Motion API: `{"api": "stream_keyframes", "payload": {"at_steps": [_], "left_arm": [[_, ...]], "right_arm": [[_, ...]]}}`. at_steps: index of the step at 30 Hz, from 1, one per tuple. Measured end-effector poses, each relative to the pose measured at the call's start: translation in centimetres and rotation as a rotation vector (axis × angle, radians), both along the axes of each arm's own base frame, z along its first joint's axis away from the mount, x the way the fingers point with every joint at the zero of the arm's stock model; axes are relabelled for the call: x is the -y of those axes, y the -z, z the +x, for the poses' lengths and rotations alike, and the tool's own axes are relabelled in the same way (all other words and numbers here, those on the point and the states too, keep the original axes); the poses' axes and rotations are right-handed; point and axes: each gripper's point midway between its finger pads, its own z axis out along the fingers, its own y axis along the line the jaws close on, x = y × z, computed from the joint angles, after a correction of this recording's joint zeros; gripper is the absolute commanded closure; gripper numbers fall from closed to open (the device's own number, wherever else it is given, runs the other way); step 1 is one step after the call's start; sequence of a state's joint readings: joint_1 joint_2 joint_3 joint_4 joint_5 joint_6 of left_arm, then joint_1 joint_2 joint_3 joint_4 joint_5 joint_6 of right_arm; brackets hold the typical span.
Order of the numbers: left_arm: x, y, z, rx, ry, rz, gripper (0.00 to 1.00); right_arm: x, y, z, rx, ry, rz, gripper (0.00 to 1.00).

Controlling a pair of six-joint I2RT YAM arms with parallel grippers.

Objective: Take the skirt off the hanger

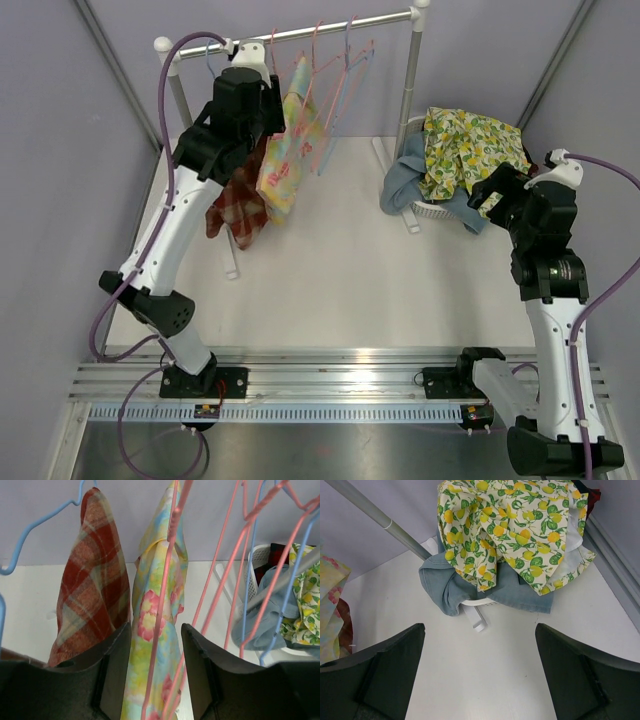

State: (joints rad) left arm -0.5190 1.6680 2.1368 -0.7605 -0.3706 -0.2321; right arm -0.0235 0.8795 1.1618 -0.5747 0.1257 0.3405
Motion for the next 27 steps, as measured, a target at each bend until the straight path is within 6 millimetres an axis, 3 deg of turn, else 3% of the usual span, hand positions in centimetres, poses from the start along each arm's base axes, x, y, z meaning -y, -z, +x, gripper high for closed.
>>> {"api": "stream_keyframes", "payload": {"at_steps": [6,10,16,22,24,27], "left_arm": [[0.5,2.8,2.8,-0.052,-0.004,0.010,0.76],[1.2,4.8,4.5,-0.093,0.011,0.006,1.00],[1.5,5.1,5.0,-0.100,0.019,-0.002,1.00],[1.0,2.8,3.3,-0.095,0.026,-0.009,1.00],[0.8,1.0,2.1,-0.066,0.031,-0.021,1.00],[0.7,-2.0,-0.4,-0.011,0.050,-0.046,1.00]], "right_arm": [[0.0,-0.3,-0.6,0.016,0.000,-0.002,0.01],[0.0,0.4,-0.5,-0.004,0.000,-0.003,0.01],[-1.3,0.5,-0.5,-0.004,-0.076,0.007,0.01],[-7.7,-2.0,-0.6,0.066,-0.382,0.055,0.01],[-11.9,-3.5,-0.5,0.071,-0.502,0.024,0.01],[-20.3,-5.3,-1.5,0.086,-0.694,-0.060,0.01]]}}
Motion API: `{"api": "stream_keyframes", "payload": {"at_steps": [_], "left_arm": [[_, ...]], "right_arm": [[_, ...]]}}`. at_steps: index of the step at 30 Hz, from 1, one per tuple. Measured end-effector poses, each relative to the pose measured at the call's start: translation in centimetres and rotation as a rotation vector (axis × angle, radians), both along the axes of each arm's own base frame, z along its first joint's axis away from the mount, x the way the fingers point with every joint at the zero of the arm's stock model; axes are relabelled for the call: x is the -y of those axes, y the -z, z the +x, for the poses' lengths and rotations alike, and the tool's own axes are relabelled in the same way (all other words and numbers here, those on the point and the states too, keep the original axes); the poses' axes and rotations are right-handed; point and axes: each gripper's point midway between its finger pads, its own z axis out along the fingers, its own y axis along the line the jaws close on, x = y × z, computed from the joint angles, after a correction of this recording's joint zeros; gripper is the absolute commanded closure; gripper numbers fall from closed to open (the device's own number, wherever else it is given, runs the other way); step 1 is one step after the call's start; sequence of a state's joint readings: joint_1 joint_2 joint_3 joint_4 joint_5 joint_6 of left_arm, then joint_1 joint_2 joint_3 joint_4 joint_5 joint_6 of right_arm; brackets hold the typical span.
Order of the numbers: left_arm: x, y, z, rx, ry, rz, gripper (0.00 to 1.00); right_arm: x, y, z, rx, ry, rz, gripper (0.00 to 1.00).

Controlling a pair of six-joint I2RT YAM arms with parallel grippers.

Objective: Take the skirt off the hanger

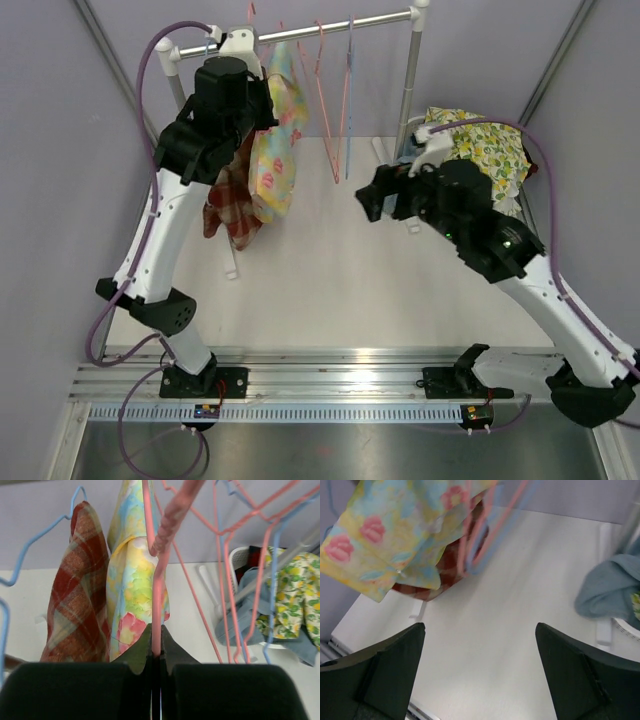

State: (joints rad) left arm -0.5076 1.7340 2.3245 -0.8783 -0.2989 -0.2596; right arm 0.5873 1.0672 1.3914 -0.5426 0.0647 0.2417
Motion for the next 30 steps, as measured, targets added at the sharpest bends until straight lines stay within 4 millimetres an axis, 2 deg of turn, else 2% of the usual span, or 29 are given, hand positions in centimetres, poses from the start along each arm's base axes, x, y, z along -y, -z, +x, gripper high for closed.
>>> {"api": "stream_keyframes", "payload": {"at_steps": [2,4,6,10,14,17,20,25,27,29,30], "left_arm": [[-0.2,-1.9,-1.7,0.037,0.011,-0.020,1.00],[-0.6,-2.8,-3.1,0.047,0.020,-0.026,1.00],[-1.0,-2.8,-4.0,0.036,0.020,-0.021,1.00],[-1.3,-2.4,-4.2,0.031,0.009,-0.014,1.00],[-1.2,-1.5,-3.9,0.017,0.004,-0.003,1.00],[-1.1,-0.9,-3.8,0.004,0.002,0.006,1.00],[-1.1,-0.7,-3.8,0.002,0.001,0.008,1.00],[-1.6,-1.5,-4.6,0.020,0.001,-0.002,1.00],[-1.9,-2.0,-5.0,0.032,0.001,-0.010,1.00],[-2.2,-2.7,-5.5,0.046,0.001,-0.019,1.00],[-2.3,-2.8,-5.7,0.048,0.001,-0.021,1.00]], "right_arm": [[-4.5,0.0,-1.0,0.009,-0.080,-0.048,0.01],[-8.2,0.5,-2.3,0.018,-0.131,-0.096,0.01],[-11.1,0.9,-3.4,0.029,-0.163,-0.139,0.00],[-17.3,0.2,-5.2,0.077,-0.213,-0.178,0.01],[-21.3,-0.4,-6.4,0.109,-0.242,-0.190,0.01],[-22.5,-0.6,-6.5,0.121,-0.235,-0.194,0.01],[-22.5,-0.6,-6.1,0.126,-0.211,-0.200,0.00],[-22.7,-0.2,-5.5,0.132,-0.183,-0.216,0.02],[-23.0,0.1,-5.3,0.133,-0.177,-0.224,0.08],[-23.5,0.7,-5.0,0.132,-0.174,-0.238,0.19],[-23.8,1.0,-4.9,0.131,-0.175,-0.244,0.40]]}}
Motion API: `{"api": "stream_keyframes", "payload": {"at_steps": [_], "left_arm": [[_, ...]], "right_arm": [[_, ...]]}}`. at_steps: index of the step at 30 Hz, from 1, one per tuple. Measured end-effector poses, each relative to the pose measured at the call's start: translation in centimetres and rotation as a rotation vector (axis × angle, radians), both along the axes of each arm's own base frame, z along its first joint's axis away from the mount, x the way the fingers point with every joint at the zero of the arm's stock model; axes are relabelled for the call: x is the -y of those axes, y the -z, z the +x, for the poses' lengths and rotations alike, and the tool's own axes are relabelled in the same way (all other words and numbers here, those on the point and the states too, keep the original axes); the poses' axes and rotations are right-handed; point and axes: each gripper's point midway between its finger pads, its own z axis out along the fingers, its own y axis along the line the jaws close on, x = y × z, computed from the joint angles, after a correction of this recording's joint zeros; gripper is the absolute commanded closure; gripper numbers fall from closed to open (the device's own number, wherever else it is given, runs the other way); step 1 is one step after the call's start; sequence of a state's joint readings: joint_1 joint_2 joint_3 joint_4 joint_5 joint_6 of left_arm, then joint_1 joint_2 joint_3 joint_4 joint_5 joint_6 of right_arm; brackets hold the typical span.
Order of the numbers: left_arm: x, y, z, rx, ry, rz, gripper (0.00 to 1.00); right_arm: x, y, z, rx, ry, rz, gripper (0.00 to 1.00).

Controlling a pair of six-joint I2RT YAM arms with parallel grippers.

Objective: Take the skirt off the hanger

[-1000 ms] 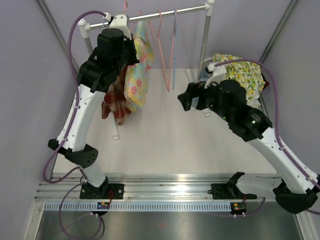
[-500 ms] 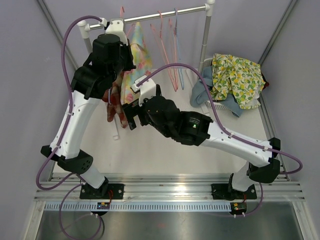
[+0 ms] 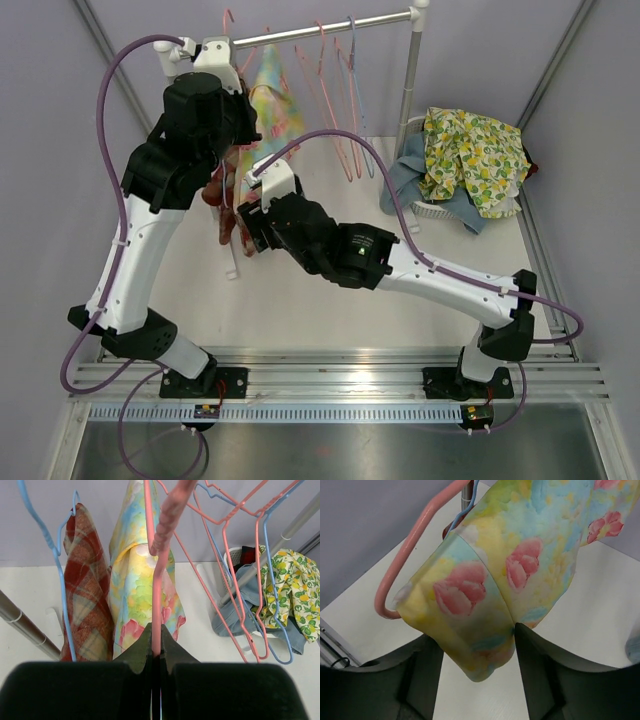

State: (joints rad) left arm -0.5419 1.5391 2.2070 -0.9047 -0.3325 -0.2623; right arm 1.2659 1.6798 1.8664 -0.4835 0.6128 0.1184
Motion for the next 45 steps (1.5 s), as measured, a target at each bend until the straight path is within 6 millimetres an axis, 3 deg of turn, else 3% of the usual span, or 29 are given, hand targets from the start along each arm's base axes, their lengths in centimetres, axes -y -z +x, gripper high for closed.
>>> {"api": "stream_keyframes", "payload": {"at_steps": [2,3,4,6,13,16,21,30,32,34,37,40,44,45], "left_arm": [[-0.2,-0.1,-0.3,0.001,0.000,0.000,1.00],[-0.2,0.0,-0.3,-0.001,0.000,0.001,1.00],[-0.2,0.1,-0.3,-0.003,0.001,0.001,1.00],[-0.1,0.3,-0.2,-0.006,0.000,0.003,1.00],[-0.5,0.3,-0.3,0.002,-0.013,0.016,1.00],[-0.8,0.3,-0.2,0.005,-0.024,0.029,1.00],[-0.9,1.2,0.0,-0.011,-0.035,0.051,1.00],[-1.4,2.4,0.6,-0.027,-0.058,0.097,1.00],[-1.7,2.3,0.7,-0.020,-0.069,0.099,1.00],[-1.9,2.1,0.8,-0.013,-0.080,0.098,1.00],[-2.0,2.1,0.9,-0.014,-0.085,0.098,1.00],[-2.0,2.2,0.8,-0.012,-0.084,0.096,1.00],[-2.1,3.2,0.0,-0.029,-0.073,0.097,1.00],[-2.1,3.6,-0.4,-0.036,-0.068,0.097,1.00]], "right_arm": [[-0.4,0.7,0.2,0.002,0.001,-0.022,0.56],[-0.6,0.9,0.3,0.003,0.002,-0.023,0.73],[-0.7,1.1,0.4,0.005,0.004,-0.026,0.83],[-0.7,0.9,0.5,0.010,0.010,-0.022,0.98],[-0.3,0.6,0.8,0.021,0.038,-0.015,1.00],[1.8,1.1,0.6,0.015,0.073,-0.024,1.00],[10.6,1.1,-1.0,0.008,0.186,-0.013,1.00],[31.9,-3.0,-4.8,0.025,0.479,0.160,1.00],[35.0,-3.6,-5.3,0.036,0.528,0.190,1.00],[36.6,-4.0,-5.5,0.052,0.562,0.192,1.00],[36.7,-4.5,-5.1,0.091,0.580,0.139,1.00],[35.1,-5.6,-4.2,0.158,0.573,0.044,1.00],[32.7,-7.1,-1.7,0.244,0.595,-0.098,1.00],[33.4,-7.1,-0.6,0.242,0.644,-0.130,1.00]]}}
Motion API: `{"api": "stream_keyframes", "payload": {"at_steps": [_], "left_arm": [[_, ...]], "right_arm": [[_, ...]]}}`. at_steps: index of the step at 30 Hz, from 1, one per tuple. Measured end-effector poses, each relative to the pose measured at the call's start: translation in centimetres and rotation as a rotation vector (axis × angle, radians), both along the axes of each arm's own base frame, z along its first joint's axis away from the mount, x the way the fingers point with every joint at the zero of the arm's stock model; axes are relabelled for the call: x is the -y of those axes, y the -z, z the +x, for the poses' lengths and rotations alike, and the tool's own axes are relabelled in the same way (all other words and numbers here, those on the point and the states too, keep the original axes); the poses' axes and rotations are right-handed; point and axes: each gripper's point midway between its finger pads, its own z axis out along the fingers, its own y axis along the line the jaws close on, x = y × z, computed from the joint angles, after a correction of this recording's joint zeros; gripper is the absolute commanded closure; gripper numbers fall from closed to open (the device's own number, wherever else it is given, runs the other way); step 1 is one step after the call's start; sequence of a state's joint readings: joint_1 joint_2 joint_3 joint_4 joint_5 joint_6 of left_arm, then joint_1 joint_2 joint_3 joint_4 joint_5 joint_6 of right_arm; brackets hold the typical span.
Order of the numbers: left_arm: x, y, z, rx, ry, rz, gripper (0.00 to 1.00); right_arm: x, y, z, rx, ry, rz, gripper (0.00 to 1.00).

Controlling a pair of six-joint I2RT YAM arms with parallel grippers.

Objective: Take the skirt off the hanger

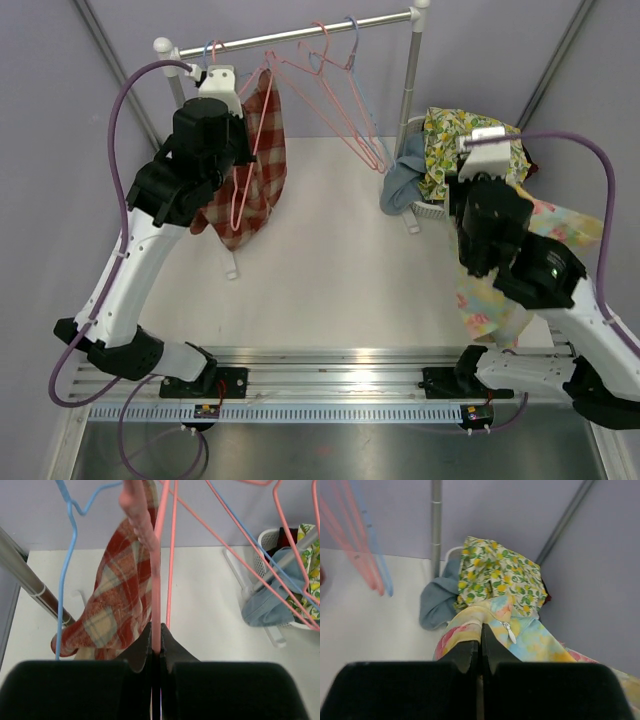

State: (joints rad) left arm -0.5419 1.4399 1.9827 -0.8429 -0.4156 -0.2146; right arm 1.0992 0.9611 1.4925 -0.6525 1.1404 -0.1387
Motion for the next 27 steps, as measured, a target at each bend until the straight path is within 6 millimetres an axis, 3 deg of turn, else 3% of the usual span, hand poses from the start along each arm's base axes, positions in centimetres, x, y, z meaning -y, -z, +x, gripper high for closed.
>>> {"api": "stream_keyframes", "payload": {"at_steps": [3,6,8,11,15,18,20,22,24,27], "left_arm": [[-0.1,1.4,-1.1,-0.019,0.016,0.001,1.00],[-0.2,2.7,-2.2,-0.036,0.029,-0.005,1.00],[-0.5,3.7,-2.9,-0.051,0.033,-0.001,1.00],[-0.8,4.3,-3.6,-0.057,0.041,-0.005,1.00],[-0.7,4.2,-4.3,-0.051,0.066,-0.016,1.00],[-0.3,3.8,-4.4,-0.037,0.091,-0.021,1.00],[0.0,3.7,-4.4,-0.032,0.107,-0.025,1.00],[0.3,3.6,-4.4,-0.031,0.125,-0.028,1.00],[0.6,3.5,-4.2,-0.026,0.139,-0.033,1.00],[1.4,3.4,-3.4,-0.021,0.150,-0.036,1.00]], "right_arm": [[3.2,-0.3,4.8,-0.040,0.165,-0.049,1.00],[6.6,-0.3,7.9,-0.076,0.262,-0.065,1.00],[8.9,-1.5,9.5,-0.078,0.316,-0.056,1.00],[10.9,-5.8,12.3,-0.006,0.377,-0.019,1.00],[11.5,-13.0,17.1,0.173,0.398,0.055,1.00],[11.9,-14.9,20.8,0.271,0.411,0.093,1.00],[12.2,-14.2,23.7,0.287,0.420,0.099,1.00],[12.2,-12.2,26.9,0.273,0.422,0.104,1.00],[12.3,-8.3,30.5,0.212,0.434,0.105,1.00],[12.8,0.5,34.9,0.049,0.473,0.085,1.00]]}}
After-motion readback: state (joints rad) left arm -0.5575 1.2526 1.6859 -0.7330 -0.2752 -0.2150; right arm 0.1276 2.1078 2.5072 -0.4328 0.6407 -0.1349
